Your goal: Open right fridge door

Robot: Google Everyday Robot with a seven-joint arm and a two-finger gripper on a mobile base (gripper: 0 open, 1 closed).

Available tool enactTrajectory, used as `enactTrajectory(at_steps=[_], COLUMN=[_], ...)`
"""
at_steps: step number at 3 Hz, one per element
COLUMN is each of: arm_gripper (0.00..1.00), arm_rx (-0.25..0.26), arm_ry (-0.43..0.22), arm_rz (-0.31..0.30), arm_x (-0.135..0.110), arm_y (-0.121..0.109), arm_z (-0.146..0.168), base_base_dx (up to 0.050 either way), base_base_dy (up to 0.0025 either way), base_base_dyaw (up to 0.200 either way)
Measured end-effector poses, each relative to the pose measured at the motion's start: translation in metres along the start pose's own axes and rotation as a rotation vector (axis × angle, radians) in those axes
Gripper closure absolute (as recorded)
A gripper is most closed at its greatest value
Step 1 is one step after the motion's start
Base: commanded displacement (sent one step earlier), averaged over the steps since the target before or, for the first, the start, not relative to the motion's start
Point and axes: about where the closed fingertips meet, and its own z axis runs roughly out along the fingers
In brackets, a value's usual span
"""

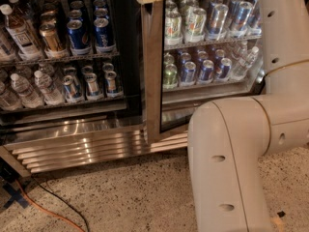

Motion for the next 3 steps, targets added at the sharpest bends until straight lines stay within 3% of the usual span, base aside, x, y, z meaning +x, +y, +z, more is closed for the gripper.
enactTrajectory(at_steps=[3], arm_gripper=[1.00], arm_rx=[-0.003], arm_ry=[0.001], arm_rz=[0.012], arm_x=[-0.0002], arm_y=[0.0015], arm_z=[-0.0003], base_base_dx=[0.000], base_base_dy=[0.00000], base_base_dyaw=[0.000])
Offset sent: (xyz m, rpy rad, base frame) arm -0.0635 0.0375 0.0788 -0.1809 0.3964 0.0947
